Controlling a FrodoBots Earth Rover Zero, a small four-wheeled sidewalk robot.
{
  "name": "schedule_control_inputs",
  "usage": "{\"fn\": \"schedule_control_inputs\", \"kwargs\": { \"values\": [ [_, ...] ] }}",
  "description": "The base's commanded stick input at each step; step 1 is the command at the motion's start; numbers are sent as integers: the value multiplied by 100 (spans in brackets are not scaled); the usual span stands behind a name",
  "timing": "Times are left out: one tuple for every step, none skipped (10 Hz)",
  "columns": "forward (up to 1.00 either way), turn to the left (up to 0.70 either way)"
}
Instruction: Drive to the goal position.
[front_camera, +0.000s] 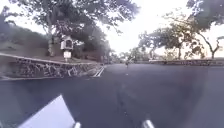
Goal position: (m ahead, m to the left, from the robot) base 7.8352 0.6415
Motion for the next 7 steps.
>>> {"fn": "schedule_control_inputs", "kwargs": {
  "values": [
    [85,0],
    [85,0],
    [85,0],
    [85,0],
    [85,0],
    [85,0],
    [85,0]
  ]
}}
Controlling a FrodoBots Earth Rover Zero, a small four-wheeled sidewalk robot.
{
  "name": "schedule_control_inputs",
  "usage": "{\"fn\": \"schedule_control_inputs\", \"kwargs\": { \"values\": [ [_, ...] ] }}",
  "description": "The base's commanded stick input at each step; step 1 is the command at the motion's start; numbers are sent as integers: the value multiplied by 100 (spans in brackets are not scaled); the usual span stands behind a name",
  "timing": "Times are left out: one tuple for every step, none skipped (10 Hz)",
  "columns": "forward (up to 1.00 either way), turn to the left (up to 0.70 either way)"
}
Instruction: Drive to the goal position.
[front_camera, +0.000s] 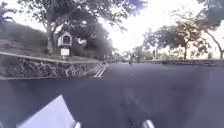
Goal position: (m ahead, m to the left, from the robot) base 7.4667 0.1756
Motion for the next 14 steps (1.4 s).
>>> {"fn": "schedule_control_inputs", "kwargs": {
  "values": [
    [85,0],
    [85,0],
    [85,0],
    [85,0],
    [85,0],
    [85,0],
    [85,0],
    [85,0],
    [85,0],
    [85,0],
    [85,0],
    [85,0],
    [85,0],
    [85,0]
  ]
}}
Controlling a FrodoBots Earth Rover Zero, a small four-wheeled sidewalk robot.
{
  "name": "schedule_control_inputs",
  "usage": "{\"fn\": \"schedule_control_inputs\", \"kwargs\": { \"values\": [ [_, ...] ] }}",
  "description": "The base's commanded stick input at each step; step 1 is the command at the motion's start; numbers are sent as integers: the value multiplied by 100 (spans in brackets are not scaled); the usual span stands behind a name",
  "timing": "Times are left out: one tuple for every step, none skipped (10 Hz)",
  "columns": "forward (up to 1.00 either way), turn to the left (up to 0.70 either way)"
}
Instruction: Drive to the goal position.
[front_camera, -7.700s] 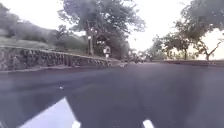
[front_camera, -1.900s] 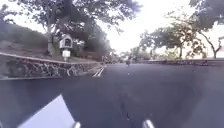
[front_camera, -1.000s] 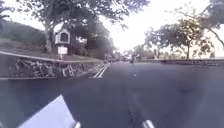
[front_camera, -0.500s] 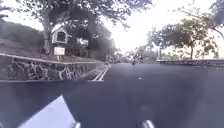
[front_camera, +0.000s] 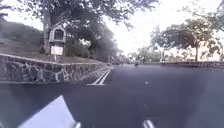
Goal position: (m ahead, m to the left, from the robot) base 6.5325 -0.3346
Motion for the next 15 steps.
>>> {"fn": "schedule_control_inputs", "kwargs": {
  "values": [
    [85,0],
    [85,-1],
    [85,-14],
    [85,-27],
    [85,-34],
    [85,-34],
    [85,-34],
    [85,-22],
    [85,-8],
    [85,0],
    [85,0],
    [85,0],
    [85,0],
    [85,0],
    [85,0]
  ]
}}
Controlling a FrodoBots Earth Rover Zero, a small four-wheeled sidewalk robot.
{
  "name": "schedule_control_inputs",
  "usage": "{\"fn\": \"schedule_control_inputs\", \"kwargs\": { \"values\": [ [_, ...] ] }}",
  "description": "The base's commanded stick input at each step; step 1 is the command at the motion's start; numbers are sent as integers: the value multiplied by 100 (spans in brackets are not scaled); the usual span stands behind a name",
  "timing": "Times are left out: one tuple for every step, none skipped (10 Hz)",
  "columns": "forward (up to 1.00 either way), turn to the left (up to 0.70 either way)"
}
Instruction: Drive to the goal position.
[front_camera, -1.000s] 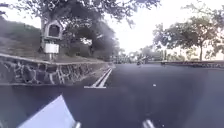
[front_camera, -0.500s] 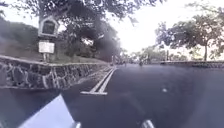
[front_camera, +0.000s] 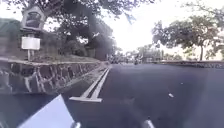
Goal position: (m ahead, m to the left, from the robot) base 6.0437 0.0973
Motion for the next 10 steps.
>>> {"fn": "schedule_control_inputs", "kwargs": {
  "values": [
    [85,0],
    [85,0],
    [85,-8],
    [85,-19],
    [85,-34],
    [85,-34],
    [85,-34],
    [85,-34],
    [85,-34],
    [85,-32]
  ]
}}
